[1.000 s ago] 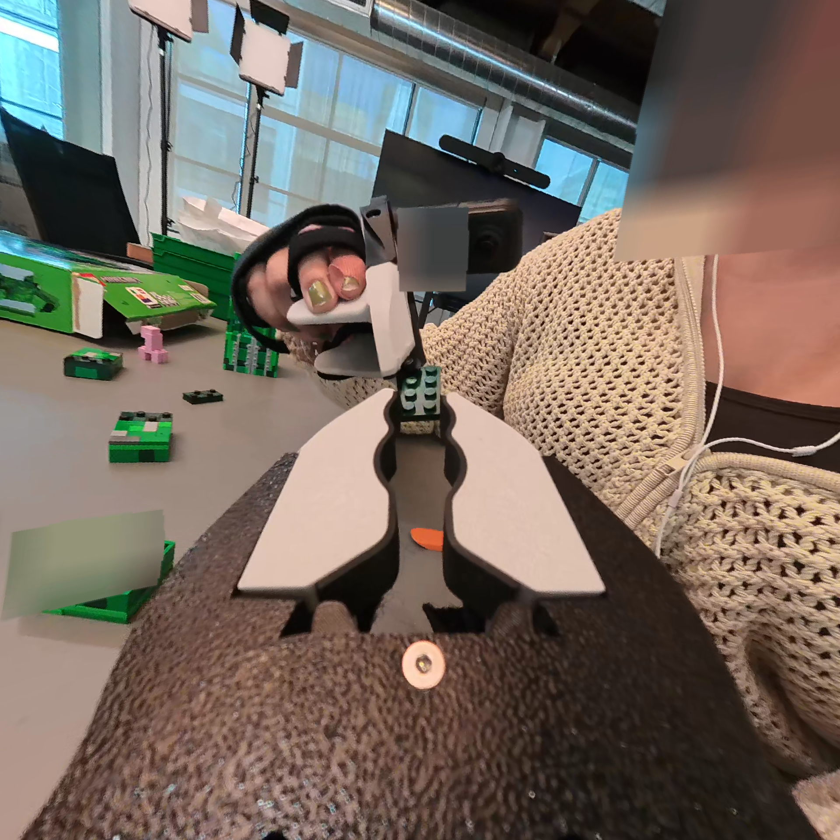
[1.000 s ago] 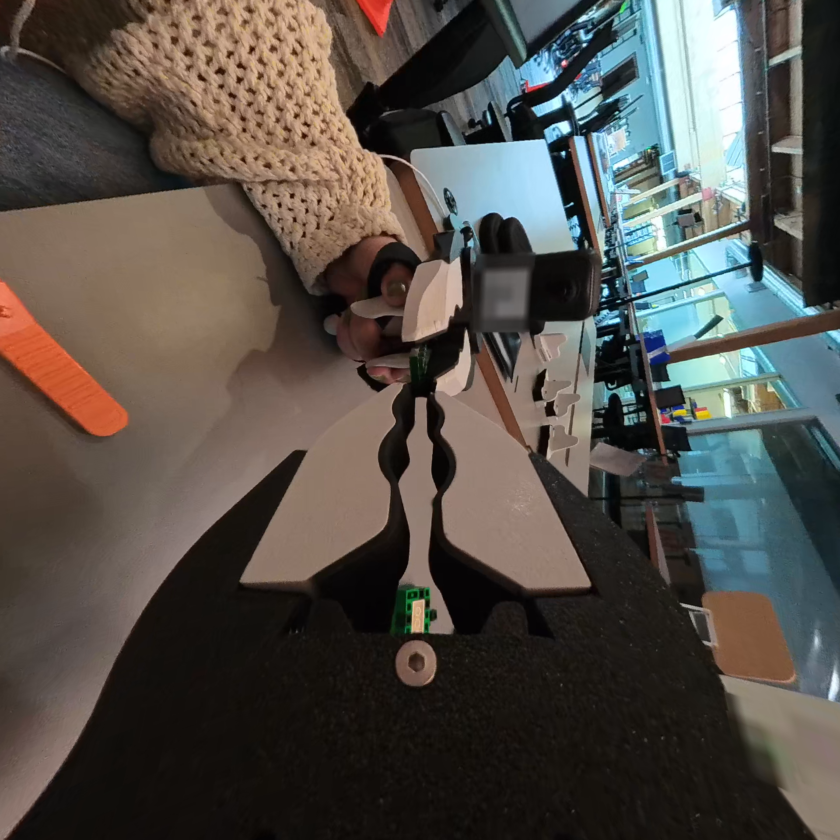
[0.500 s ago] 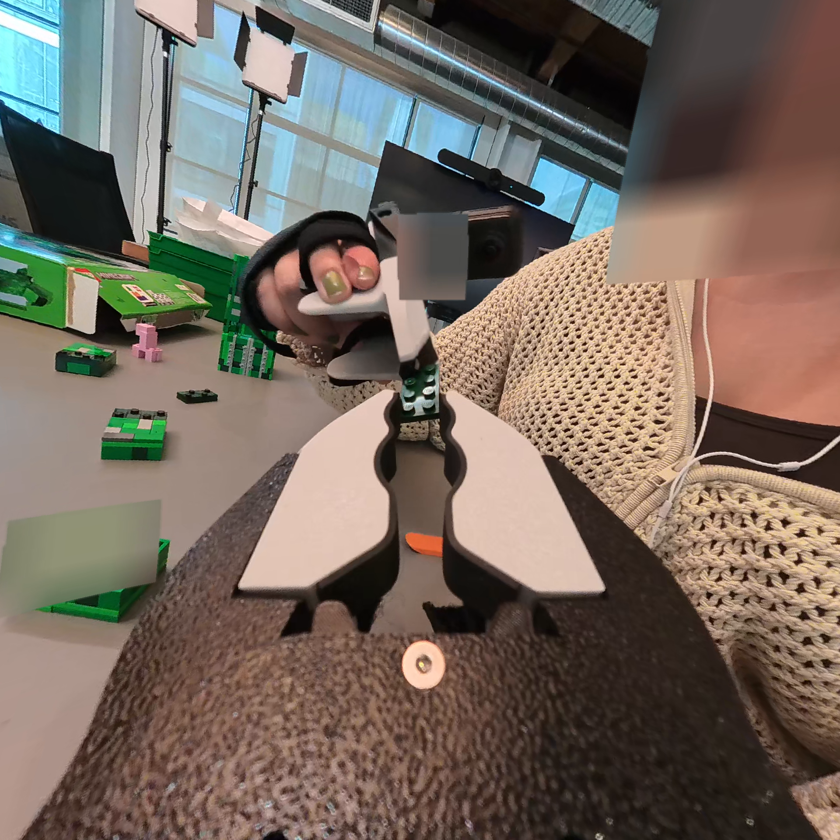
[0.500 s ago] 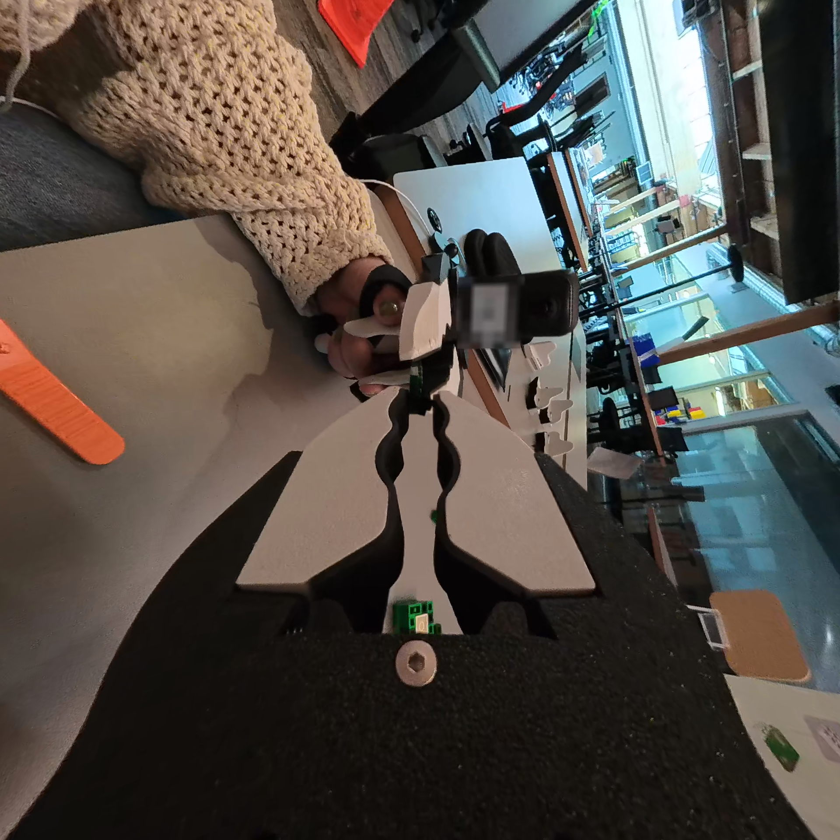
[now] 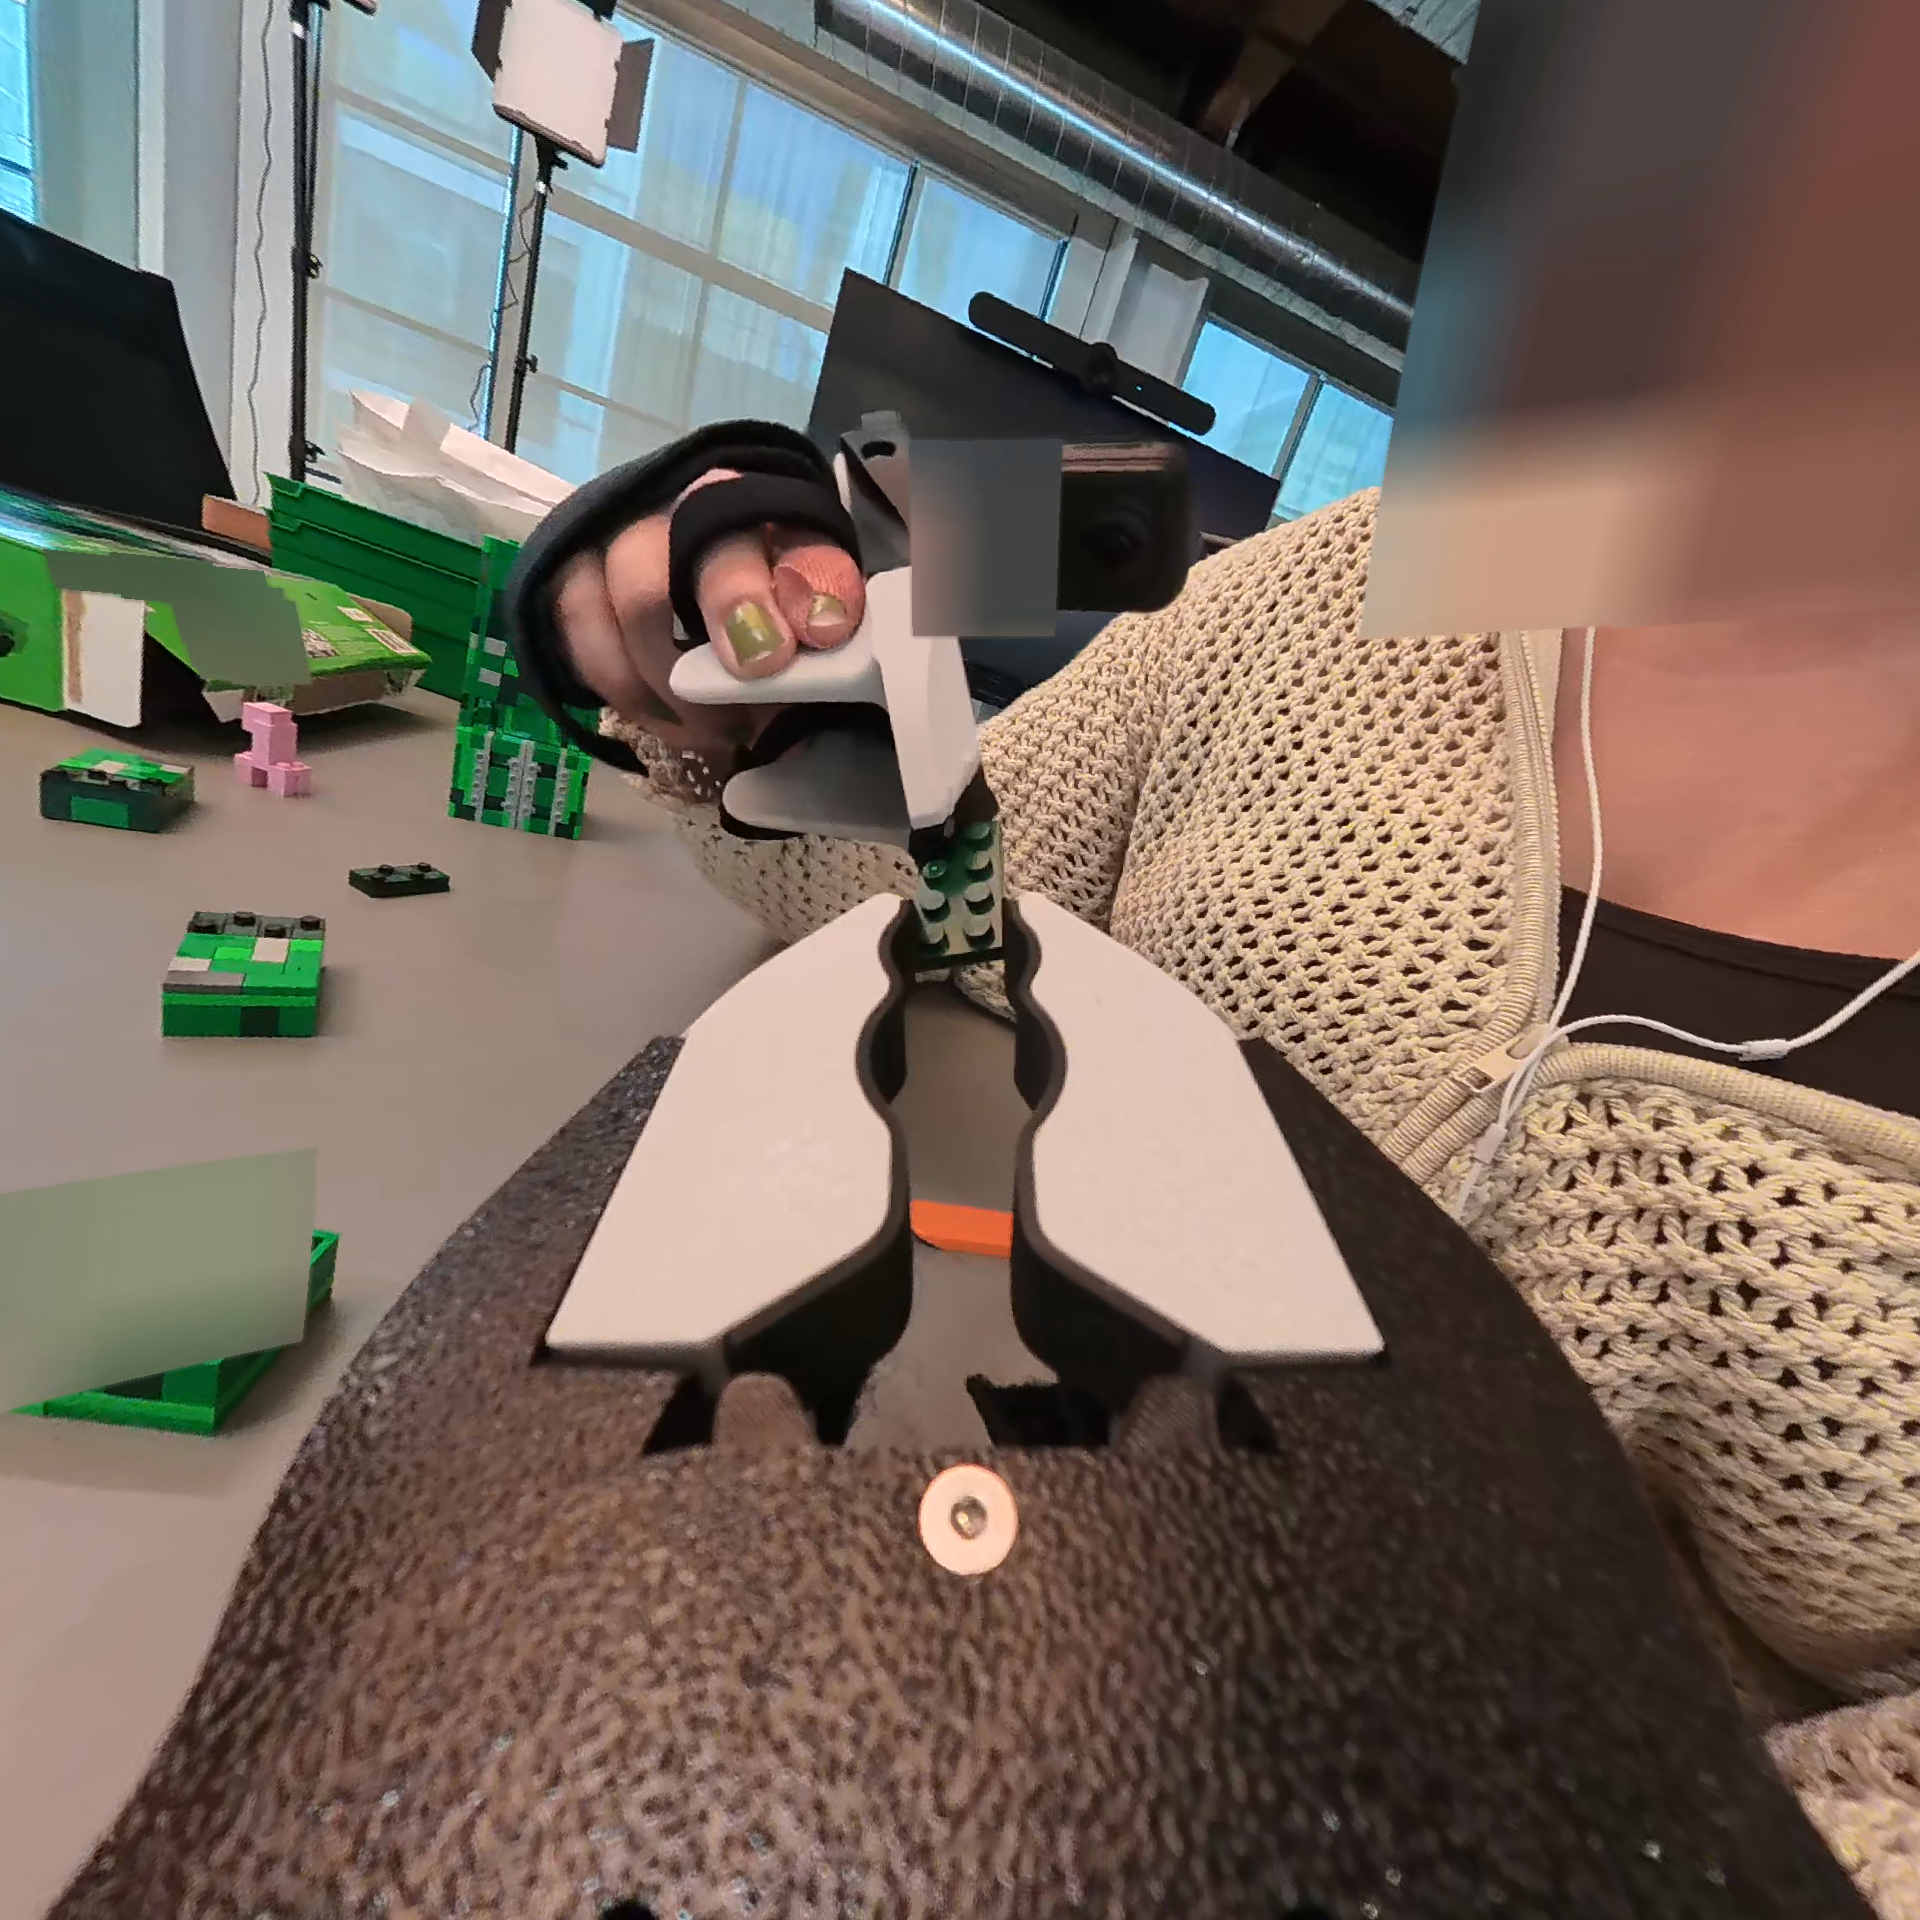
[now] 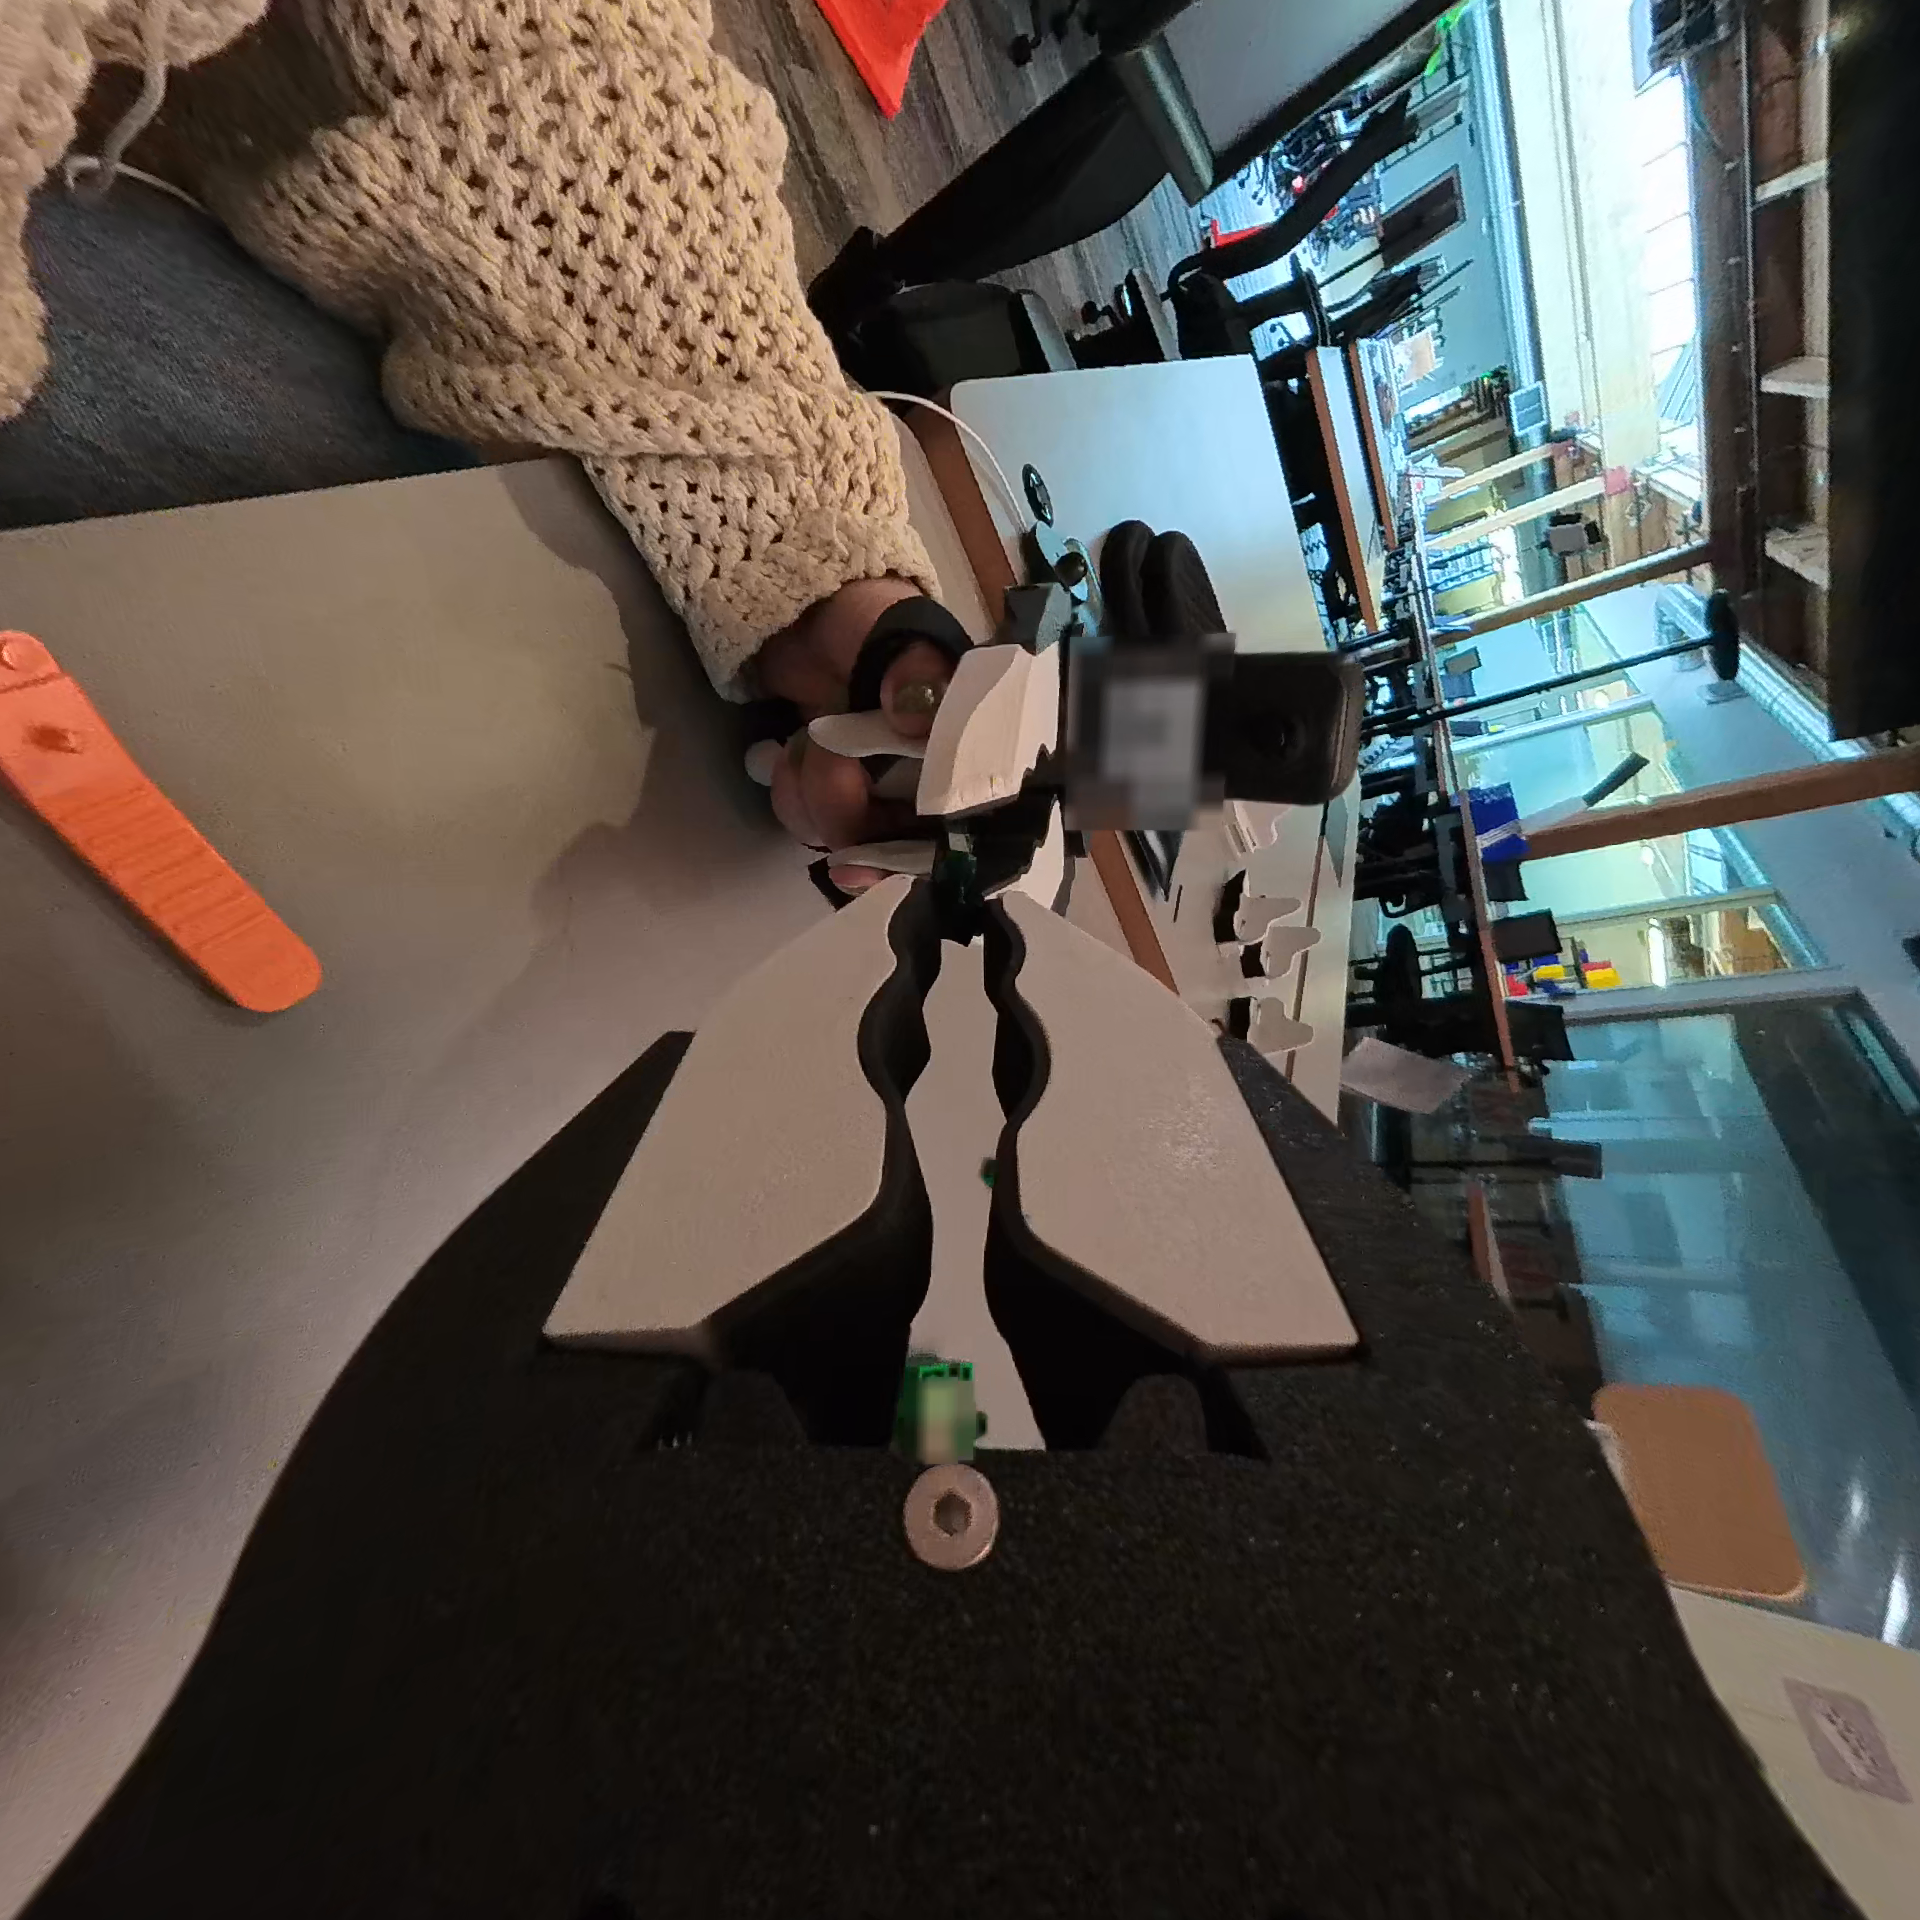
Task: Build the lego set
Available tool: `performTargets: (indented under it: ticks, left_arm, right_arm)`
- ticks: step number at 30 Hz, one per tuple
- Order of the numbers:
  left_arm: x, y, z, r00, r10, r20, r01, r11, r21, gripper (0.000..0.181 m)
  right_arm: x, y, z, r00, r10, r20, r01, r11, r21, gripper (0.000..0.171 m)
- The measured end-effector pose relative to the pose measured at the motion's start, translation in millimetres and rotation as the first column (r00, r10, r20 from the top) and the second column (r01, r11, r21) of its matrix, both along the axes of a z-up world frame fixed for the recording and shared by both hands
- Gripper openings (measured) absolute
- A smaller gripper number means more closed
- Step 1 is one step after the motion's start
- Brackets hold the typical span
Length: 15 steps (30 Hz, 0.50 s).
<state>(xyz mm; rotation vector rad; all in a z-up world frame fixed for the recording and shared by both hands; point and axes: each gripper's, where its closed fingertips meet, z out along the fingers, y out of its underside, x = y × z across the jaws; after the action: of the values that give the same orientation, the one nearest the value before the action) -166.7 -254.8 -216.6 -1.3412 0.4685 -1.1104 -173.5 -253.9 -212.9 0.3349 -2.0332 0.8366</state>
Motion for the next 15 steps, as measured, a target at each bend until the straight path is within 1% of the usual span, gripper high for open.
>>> performTargets:
  ticks: [3,6,8,9,10,11,12,13,15]
  left_arm:
    - [0.0,0.2,0.1,1.0,-0.005,0.006,0.005,1.0,-0.005,0.015]
    - [-4.1,1.8,1.9,0.999,0.012,0.035,-0.012,1.0,-0.007,0.015]
    - [-6.2,2.8,2.3,0.999,0.027,0.039,-0.027,1.0,-0.006,0.015]
    - [-5.8,2.8,2.1,0.999,0.033,0.031,-0.032,0.999,-0.003,0.015]
    - [-4.7,2.9,1.5,0.999,0.033,0.021,-0.033,0.999,-0.002,0.015]
    - [-4.1,3.3,0.8,0.999,0.033,0.016,-0.033,0.999,-0.006,0.015]
    - [-4.5,3.5,1.0,0.999,0.032,0.02,-0.032,0.999,-0.007,0.015]
    - [-4.9,3.4,1.3,0.999,0.031,0.024,-0.031,0.999,-0.007,0.015]
    - [-4.5,2.8,1.5,0.999,0.025,0.024,-0.025,1.0,-0.006,0.015]
  right_arm:
    - [0.1,0.1,0.3,1.0,0.0,-0.005,0.001,1.0,0.013,0.008]
    - [-3.7,1.1,2.5,0.996,-0.028,0.089,0.036,0.996,-0.087,0.009]
    - [-5.8,2.1,2.9,0.993,-0.031,0.114,0.046,0.99,-0.134,0.01]
    - [-6.7,2.8,3.4,0.992,-0.036,0.117,0.053,0.988,-0.142,0.014]
    - [-7.7,4.1,2.5,0.991,-0.047,0.125,0.064,0.989,-0.136,0.018]
    - [-7.4,4.3,1.3,0.991,-0.048,0.128,0.064,0.99,-0.126,0.018]
    - [-7.0,4.1,0.9,0.992,-0.046,0.119,0.06,0.991,-0.119,0.015]
    - [-6.0,3.5,-0.8,0.993,-0.041,0.114,0.054,0.993,-0.105,0.01]
    - [-5.2,2.8,-0.8,0.994,-0.037,0.101,0.047,0.995,-0.092,0.009]
